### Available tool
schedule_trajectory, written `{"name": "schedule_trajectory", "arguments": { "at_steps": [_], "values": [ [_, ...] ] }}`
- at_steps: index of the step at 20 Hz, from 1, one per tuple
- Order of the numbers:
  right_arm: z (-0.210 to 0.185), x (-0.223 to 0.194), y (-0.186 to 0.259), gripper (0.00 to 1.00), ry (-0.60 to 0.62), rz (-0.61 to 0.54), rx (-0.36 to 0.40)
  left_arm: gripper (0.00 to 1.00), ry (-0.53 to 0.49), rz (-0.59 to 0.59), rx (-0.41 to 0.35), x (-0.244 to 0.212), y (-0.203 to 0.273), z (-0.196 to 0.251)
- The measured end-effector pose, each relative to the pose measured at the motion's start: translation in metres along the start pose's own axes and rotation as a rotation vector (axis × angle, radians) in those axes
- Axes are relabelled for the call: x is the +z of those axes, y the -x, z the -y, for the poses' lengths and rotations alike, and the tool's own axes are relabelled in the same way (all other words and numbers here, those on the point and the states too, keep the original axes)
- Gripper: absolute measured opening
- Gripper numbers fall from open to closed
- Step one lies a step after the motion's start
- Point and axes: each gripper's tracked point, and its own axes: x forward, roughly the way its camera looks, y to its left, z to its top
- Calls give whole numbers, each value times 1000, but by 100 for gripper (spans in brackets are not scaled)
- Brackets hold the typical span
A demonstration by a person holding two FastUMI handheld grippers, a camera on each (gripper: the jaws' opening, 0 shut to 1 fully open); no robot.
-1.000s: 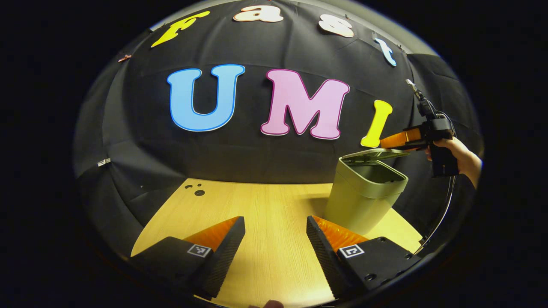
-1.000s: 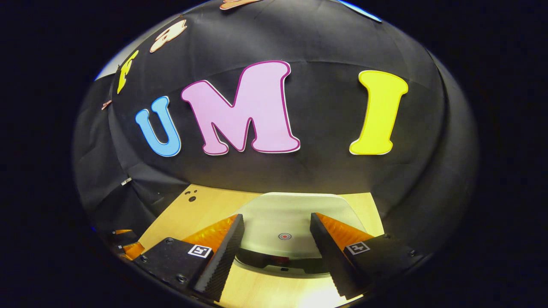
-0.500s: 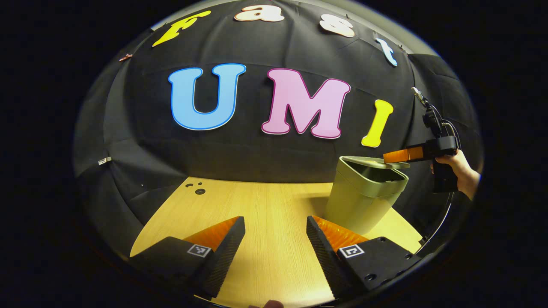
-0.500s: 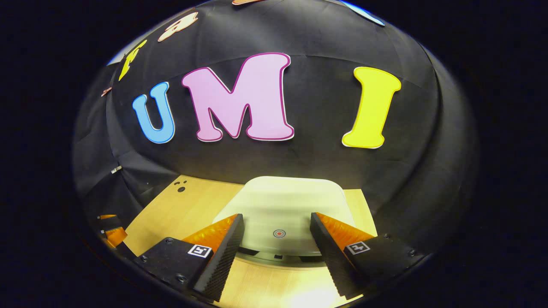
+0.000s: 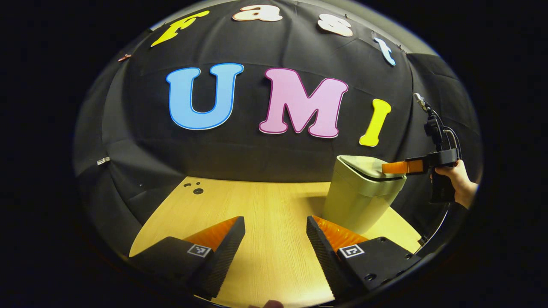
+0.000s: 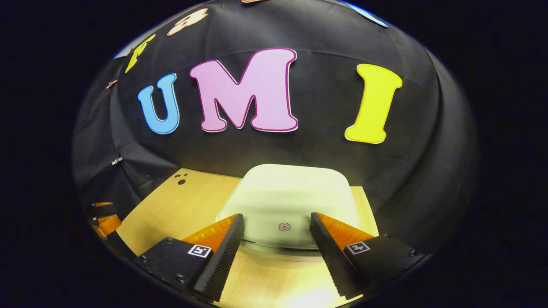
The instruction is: Press the lid of the desktop garbage bin to open it, pick up the crumpled paper on the desktop and throw it into the bin, then pick up the pop can on the desktop and drop it into the bin, and finally close the garbage bin lid.
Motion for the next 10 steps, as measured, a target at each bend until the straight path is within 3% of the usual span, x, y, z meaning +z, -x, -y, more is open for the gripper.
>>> {"name": "schedule_trajectory", "arguments": {
  "at_steps": [10],
  "values": [
    [-4,-18,3,98,79,-28,16,93,-1,-7,-6,-2,1,6]
  ]
}}
